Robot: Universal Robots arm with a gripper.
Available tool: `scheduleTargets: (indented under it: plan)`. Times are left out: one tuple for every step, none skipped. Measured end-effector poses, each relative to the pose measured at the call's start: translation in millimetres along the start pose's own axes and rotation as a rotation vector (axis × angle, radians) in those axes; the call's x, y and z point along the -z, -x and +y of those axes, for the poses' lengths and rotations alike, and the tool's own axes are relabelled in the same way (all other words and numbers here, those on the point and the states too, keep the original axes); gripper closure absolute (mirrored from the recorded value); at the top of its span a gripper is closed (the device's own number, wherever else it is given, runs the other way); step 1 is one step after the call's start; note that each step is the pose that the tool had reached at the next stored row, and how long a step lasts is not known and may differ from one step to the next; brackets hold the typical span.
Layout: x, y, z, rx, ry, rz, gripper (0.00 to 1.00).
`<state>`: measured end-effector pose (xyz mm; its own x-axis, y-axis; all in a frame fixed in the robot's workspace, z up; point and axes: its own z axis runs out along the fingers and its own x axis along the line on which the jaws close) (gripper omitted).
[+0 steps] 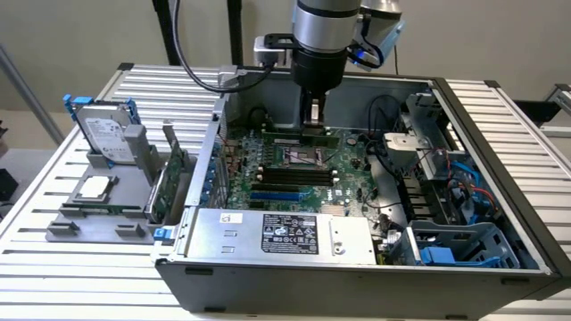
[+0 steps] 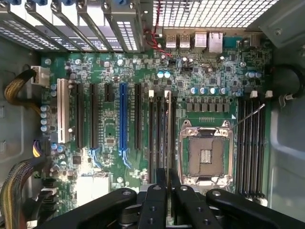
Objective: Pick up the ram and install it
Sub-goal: 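Insert the ram into the slot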
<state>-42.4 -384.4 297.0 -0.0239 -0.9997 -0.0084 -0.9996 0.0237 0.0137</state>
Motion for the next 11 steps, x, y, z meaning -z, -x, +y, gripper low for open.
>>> scheduleTargets:
  plan:
    - [-1.8, 0.0, 0.0, 0.0, 0.0, 0.0, 1.0]
    - [-3.7, 0.0, -0.1, 0.0, 0.0, 0.0, 1.0]
    - [-5.5, -0.1, -0.1, 0.0, 0.0, 0.0001, 1.0]
    - [-7.3, -0.1, -0.1, 0.0, 0.0, 0.0001, 1.0]
    - [-9.1, -0.1, -0.1, 0.0, 0.0001, 0.0001, 1.0]
    - [-11.0, -0.1, -0.2, 0.0, 0.0, 0.0, 1.0]
    - [-12.7, -0.1, -0.2, 0.0, 0.0, 0.0, 1.0]
    - [-14.6, -0.1, -0.2, 0.0, 0.0, -0.0001, 1.0]
    - [-16.5, -0.1, -0.2, 0.0, 0.0, 0.0001, 1.0]
    - [-18.2, -0.2, -0.3, 0.0, 0.0001, 0.0001, 1.0]
    - [-20.1, -0.2, -0.3, 0.0, 0.0, 0.0, 1.0]
